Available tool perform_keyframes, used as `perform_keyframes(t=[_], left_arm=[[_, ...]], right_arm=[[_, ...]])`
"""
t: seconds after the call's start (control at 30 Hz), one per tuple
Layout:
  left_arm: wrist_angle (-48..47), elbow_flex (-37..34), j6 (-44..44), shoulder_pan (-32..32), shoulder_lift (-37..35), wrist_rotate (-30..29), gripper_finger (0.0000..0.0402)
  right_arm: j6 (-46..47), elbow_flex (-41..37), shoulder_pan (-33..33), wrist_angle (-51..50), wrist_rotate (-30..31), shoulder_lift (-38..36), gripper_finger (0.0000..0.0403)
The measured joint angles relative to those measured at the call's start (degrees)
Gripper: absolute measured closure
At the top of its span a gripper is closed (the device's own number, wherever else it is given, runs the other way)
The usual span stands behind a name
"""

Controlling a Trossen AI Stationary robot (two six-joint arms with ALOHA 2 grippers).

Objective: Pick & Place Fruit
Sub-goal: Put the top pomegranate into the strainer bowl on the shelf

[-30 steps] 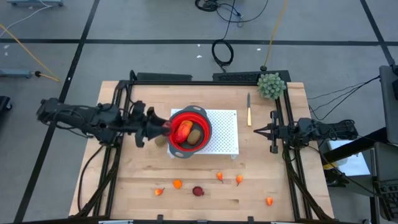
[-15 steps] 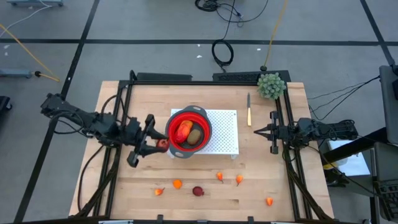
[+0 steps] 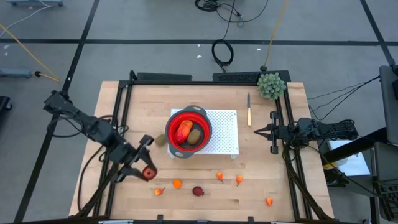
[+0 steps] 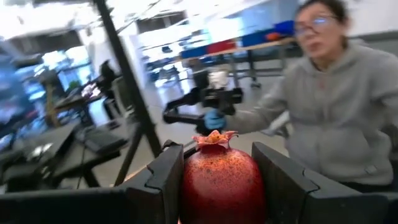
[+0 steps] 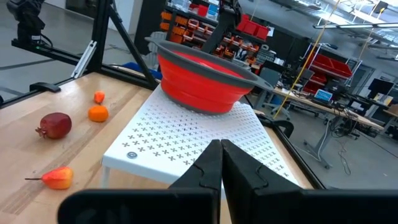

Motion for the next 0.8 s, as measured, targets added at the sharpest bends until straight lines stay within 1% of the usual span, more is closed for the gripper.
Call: perform_keyframes(t=[0.1, 0.27, 0.37, 0.47, 0.53, 0.8], left_arm=[[0.0, 0.0, 3.4, -0.9, 1.0, 1.5, 0.0236], [0.1, 0.0, 6.6, -1.9, 2.3, 1.5, 0.0236], [0.9, 0.0, 6.4, -2.2, 2.9, 1.4, 0.0236], [4.1, 0.0, 3.1, -2.1, 3.3, 0.1, 0.0236], [7.3, 0.0, 0.0, -2.1, 3.8, -2.3, 0.0236], [22.0, 0.0, -10.8, -2.1, 6.7, -15.3, 0.0236]], right_arm=[[0.0, 0.0, 0.0, 0.0, 0.0, 0.0, 0.0403], [0.1, 0.0, 0.0, 0.0, 0.0, 0.0, 0.0403], [0.1, 0.0, 0.0, 0.0, 0.0, 0.0, 0.0403], [0.1, 0.0, 0.0, 0.0, 0.0, 0.0, 0.0403], [0.1, 0.0, 0.0, 0.0, 0.0, 0.0, 0.0403], [0.1, 0.0, 0.0, 0.0, 0.0, 0.0, 0.0403]])
